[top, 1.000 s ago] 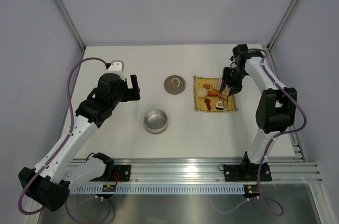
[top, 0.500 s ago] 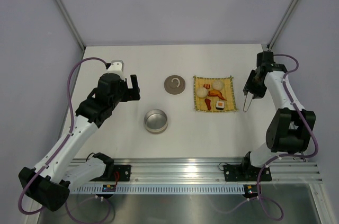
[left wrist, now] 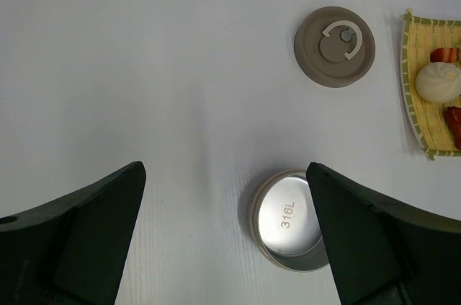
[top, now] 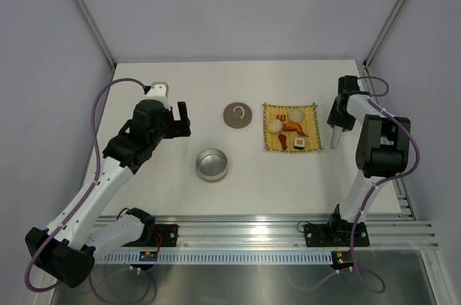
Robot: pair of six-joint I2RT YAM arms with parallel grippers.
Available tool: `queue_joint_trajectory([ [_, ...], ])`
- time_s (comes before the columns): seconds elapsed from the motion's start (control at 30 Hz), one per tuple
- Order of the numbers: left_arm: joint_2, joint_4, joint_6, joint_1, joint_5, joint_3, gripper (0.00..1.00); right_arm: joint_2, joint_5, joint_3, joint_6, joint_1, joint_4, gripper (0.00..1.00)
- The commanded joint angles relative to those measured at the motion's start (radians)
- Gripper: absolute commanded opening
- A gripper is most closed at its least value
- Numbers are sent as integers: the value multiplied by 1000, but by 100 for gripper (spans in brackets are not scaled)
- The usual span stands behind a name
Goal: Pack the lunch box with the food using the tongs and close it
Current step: Place the clamp at the center of the board.
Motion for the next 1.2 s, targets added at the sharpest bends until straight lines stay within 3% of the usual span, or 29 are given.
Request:
queue_joint_trajectory([
  [0.0,-10,30,0,-4,-9,3,99,48,33,57,-38,0,106,51],
  [0.07,-9,28,0,-4,-10,1,99,66,41,55,-39,0,122,52],
  [0.2,-12,20,3,-4,-21,3,99,73,36,40,-35,0,154,66],
  [0.4,-10,17,0,-4,-20,-2,99,82,16,20,-18,-1,168,78],
  [0.57,-7,19,0,-4,-13,0,99,54,0,-17,11,-1,180,99],
  [0.83,-6,17,-1,-6,-9,0,99,-9,-26,-113,63,-4,218,99],
  [1.17,-9,11,-1,-6,-13,3,99,5,-36,-163,48,-15,309,90],
])
